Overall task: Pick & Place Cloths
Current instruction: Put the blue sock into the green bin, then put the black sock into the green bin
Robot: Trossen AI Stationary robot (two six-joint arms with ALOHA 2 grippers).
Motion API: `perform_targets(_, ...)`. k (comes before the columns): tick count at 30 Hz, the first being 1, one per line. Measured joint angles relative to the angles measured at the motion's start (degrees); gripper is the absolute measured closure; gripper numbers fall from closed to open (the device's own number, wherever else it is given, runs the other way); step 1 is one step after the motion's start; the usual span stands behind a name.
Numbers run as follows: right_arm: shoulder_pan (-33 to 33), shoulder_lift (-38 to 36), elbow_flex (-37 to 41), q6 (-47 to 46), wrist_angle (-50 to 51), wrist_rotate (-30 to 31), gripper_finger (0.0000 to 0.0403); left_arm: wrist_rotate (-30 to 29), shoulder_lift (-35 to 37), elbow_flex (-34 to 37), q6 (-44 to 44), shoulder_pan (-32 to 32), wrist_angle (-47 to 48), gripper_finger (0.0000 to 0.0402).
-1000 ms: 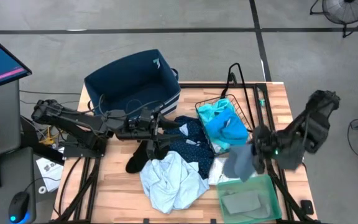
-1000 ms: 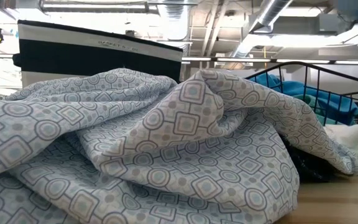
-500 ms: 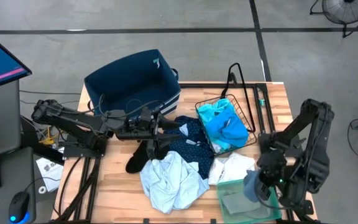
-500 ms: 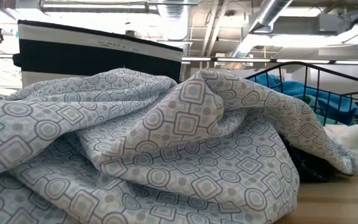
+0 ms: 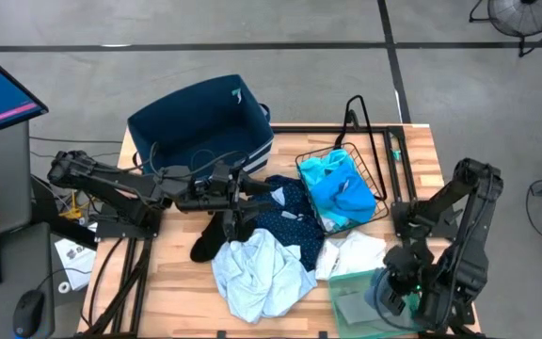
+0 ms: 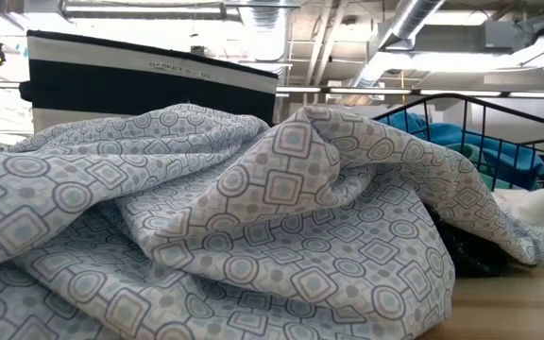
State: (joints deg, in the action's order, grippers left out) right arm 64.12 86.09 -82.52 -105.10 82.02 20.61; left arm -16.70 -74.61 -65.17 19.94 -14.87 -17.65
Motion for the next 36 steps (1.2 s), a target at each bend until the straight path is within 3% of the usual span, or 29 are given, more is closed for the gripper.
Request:
perform_targets(9, 0.0, 7.6, 0.0, 0.0, -1.1, -13.5, 0.0403, 0.0, 0.0, 0.0, 0.0, 0.0, 0.0, 0.0197)
perform_targets(20, 1.0, 13.0, 0.0, 1.5, -2.0, -13.4, 0.0388, -2.6, 0.0, 0.0, -1.7, 0.0, 0.9, 0.0198)
perform_targets(26, 1.1, 13.5, 0.0, 2.2, -3.1, -13.0, 0.0329, -4.1, 0.0, 0.0, -1.7, 0.0, 3.9, 0.0198)
perform_targets(36, 1.0, 13.3, 0.0, 4.5, -3.6, -10.2, 0.0168, -4.1, 0.0, 0.0, -1.7, 0.0, 18.2, 0.0172)
